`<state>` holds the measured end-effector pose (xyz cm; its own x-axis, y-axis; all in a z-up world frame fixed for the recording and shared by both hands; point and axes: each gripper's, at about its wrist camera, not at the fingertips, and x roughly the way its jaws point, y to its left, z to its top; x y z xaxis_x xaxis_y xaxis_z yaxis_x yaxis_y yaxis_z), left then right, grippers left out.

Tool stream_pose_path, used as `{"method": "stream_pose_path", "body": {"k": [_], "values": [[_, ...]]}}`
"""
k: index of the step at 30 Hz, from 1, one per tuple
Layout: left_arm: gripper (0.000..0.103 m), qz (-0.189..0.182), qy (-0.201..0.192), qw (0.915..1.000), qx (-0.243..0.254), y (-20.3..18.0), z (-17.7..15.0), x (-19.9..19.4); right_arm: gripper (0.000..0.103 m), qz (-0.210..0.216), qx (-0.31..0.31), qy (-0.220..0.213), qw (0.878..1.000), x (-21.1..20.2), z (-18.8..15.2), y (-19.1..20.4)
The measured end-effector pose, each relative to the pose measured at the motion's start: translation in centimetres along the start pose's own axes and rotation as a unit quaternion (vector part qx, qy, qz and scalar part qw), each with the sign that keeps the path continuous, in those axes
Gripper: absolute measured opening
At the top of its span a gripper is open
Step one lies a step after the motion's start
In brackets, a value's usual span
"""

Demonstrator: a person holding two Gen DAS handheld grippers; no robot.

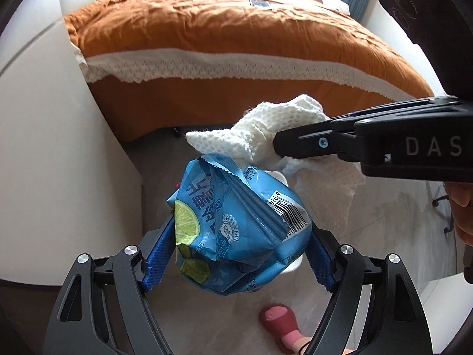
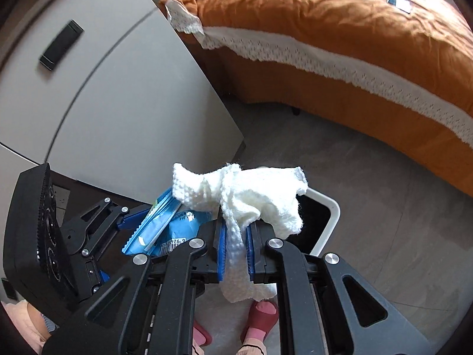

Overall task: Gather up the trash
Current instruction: 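Carry the blue bag and tissue to the white bin and open both tools, then move both open tools back toward the desk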

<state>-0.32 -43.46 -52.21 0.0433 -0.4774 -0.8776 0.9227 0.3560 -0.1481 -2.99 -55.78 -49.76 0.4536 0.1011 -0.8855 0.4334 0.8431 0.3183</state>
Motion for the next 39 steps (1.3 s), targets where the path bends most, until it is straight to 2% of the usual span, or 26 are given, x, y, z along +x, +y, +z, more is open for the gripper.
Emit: {"method": "stream_pose_path", "body": {"k": [1,2,3,4,6,10,14,17,20,29,34,39], "values": [[0.085,-0.012,0.011,0.9998,-0.006,0.2,-0.3,1.5,0.018,0.000,0.000,0.009,1.000,1.5,-0.3,-0.7],[0.095,-0.018,0.016,0.9996,-0.012,0.3,-0.7,2.7,0.037,0.010,0.003,0.018,1.000,2.8,-0.6,-1.1],[0.099,-0.020,0.021,0.9994,-0.019,0.6,-1.3,3.9,0.087,0.014,0.006,0.022,1.000,3.7,-0.9,-1.6],[0.098,-0.024,0.024,0.9992,-0.021,0.8,-1.5,4.7,0.100,0.005,0.009,0.022,1.000,4.4,-1.0,-2.2],[0.098,-0.022,0.027,0.9990,-0.028,1.0,-1.9,5.7,0.099,0.003,0.014,0.037,0.999,5.9,-1.6,-3.3],[0.098,-0.012,0.035,0.9990,-0.026,0.9,-2.3,5.8,0.099,-0.014,0.014,0.044,0.999,6.1,-2.1,-3.8],[0.098,-0.007,0.023,0.9994,-0.026,1.1,-1.7,4.0,0.099,-0.016,0.014,0.028,0.999,3.5,-2.0,-3.1],[0.098,0.003,0.011,0.9996,-0.024,1.0,-0.8,1.0,0.099,-0.014,0.009,0.017,1.000,0.7,-0.9,-1.9],[0.098,0.020,0.000,0.9995,-0.024,0.8,0.2,-2.6,0.099,-0.015,0.002,-0.003,1.000,-3.0,0.1,-0.5],[0.098,0.062,-0.060,0.9944,-0.061,-0.4,4.1,-17.3,0.099,-0.003,-0.034,-0.084,0.996,-16.7,2.7,5.2],[0.098,0.095,-0.106,0.9856,-0.093,-0.8,5.8,-26.0,0.099,0.013,-0.070,-0.138,0.988,-23.6,4.4,9.0],[0.098,0.159,-0.147,0.9689,-0.120,-0.6,6.3,-33.2,0.099,0.053,-0.121,-0.181,0.975,-28.7,6.2,13.4]]}}
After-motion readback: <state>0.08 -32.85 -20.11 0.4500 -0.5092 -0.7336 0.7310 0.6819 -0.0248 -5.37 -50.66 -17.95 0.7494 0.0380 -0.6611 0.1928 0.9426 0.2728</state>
